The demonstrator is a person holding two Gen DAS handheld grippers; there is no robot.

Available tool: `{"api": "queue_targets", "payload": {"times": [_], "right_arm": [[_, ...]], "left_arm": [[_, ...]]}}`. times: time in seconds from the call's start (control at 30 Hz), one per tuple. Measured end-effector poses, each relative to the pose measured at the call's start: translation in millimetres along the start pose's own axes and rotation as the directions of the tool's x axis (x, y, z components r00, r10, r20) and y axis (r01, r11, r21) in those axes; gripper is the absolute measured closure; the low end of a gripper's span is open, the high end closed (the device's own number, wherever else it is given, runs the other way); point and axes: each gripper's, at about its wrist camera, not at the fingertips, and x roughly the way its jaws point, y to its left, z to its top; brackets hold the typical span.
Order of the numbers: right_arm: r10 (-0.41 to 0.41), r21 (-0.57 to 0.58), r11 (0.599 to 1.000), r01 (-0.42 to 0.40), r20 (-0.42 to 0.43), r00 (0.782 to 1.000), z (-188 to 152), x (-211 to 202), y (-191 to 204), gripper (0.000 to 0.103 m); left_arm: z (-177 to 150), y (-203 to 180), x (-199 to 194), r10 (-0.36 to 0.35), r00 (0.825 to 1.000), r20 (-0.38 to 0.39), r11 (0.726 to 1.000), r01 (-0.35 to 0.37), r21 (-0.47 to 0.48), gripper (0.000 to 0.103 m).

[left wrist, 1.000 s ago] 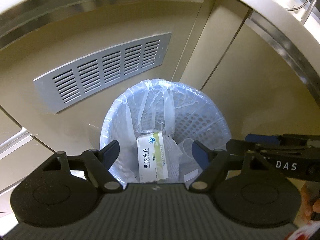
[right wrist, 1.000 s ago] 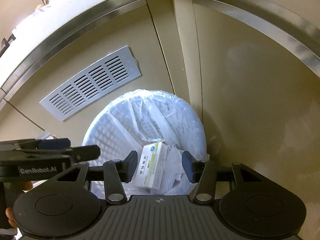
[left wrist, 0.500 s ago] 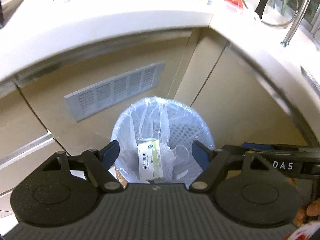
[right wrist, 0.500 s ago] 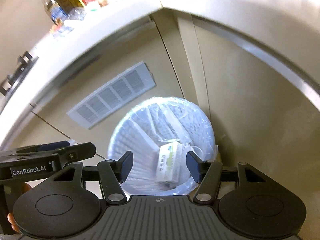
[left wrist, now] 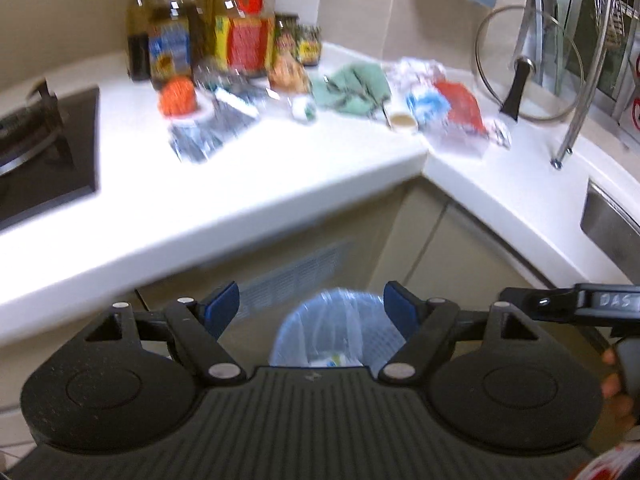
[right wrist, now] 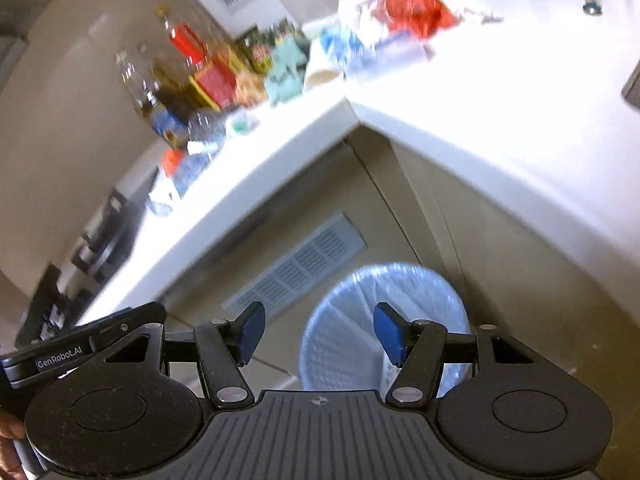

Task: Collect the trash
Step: 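Raise both tools back up toward the trash on the counter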

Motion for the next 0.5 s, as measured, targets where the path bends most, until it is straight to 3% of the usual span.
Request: {"api": "queue_targets", "payload": {"times": [0.27,0.5], "right_arm": [[-0.047,0.048,0.998,0.042,0.121,0.991,33,-22,-6,0.032],[-0.095,0.049,0.995,0.088,0.164,0.982,58,-22,-11,0.028]], "left_arm": [[34,24,-9,0.036,0.996,0.078,0.999,-0.037,0.021,0.026],[64,48,7,0.052,0.993,0.106,0.997,-0.058,0.051,0.026]]}}
